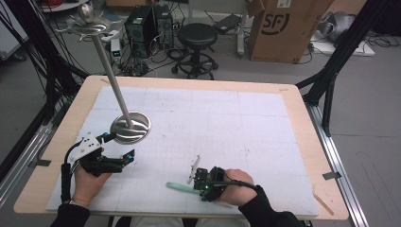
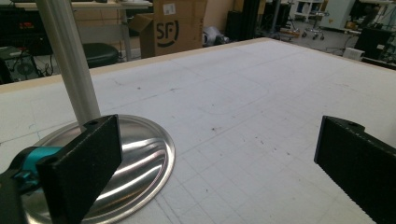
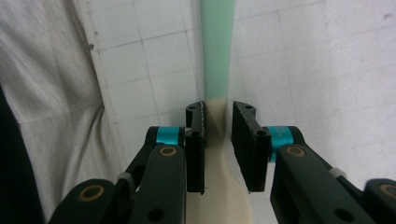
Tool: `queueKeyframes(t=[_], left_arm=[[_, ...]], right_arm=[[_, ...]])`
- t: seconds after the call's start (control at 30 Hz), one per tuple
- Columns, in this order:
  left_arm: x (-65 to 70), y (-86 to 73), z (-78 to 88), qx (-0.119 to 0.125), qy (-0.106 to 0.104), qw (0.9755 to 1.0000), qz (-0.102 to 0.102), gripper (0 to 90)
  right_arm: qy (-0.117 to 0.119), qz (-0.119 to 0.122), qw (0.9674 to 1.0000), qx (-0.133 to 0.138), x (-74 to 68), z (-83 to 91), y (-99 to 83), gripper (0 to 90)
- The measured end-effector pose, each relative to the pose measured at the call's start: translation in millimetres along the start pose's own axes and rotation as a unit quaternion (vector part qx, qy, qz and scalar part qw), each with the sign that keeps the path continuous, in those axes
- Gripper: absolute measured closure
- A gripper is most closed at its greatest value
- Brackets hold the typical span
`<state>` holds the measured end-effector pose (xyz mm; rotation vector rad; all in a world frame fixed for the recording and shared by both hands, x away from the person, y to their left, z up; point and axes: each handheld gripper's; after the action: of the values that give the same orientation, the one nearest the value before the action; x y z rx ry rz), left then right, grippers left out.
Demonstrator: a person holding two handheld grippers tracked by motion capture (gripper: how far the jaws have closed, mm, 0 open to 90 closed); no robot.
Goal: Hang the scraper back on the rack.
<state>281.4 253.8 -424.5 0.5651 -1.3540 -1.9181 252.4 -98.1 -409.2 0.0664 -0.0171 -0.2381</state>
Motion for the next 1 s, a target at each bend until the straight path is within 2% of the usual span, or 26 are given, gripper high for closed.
queueKeyframes(t=[0.1, 0.13, 0.27, 0.4, 0.53, 0.57, 0.7, 0.9, 1.0], left_arm=[[0.1, -0.1, -0.5, 0.001, 0.000, 1.0000, 0.002, 1.7], [0.1, -0.1, -0.4, 0.000, -0.001, 1.0000, 0.002, 1.7], [-0.1, -0.1, -0.6, 0.000, 0.000, 1.0000, 0.002, 1.7], [-0.1, -0.2, -0.6, 0.000, 0.001, 1.0000, 0.003, 1.7], [-0.1, 0.1, -0.1, 0.002, 0.003, 1.0000, 0.003, 1.7], [-0.1, 0.2, 0.1, 0.003, 0.004, 1.0000, 0.003, 1.7], [-0.3, 0.4, 0.9, 0.004, 0.005, 1.0000, 0.002, 1.7], [-0.4, 0.6, 1.5, 0.005, 0.007, 1.0000, 0.002, 1.7], [-0.3, 0.7, 1.8, 0.007, 0.007, 0.9999, 0.001, 1.7]], right_arm=[[0.006, -0.012, 0.9998, -0.018, 0.5, 0.6, 3.7, 78.8], [0.006, -0.005, 0.9998, -0.018, 1.6, 0.4, 4.5, 79.5], [0.014, -0.001, 0.9997, -0.019, 3.3, 1.1, 4.0, 80.2], [0.024, 0.001, 0.9997, 0.005, 6.7, 1.5, -2.4, 80.2], [0.024, -0.005, 0.9985, 0.048, 10.2, 5.1, -12.0, 80.2], [0.024, -0.015, 0.9975, 0.064, 10.7, 8.0, -15.4, 80.2], [0.016, -0.022, 0.9935, 0.111, 12.5, 18.4, -23.6, 80.2], [0.008, -0.040, 0.9839, 0.174, 18.4, 31.3, -35.2, 80.1], [0.005, -0.062, 0.9790, 0.194, 22.2, 35.0, -39.6, 80.1]])
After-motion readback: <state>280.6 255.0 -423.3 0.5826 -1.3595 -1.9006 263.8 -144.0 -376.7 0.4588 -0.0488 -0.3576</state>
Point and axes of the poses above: each handheld gripper's, and its own axes: z roughly backward along the jaws, y roughly out of its top, x roughly to its right, and after that the axes turned 9 degrees about -x, right-handed
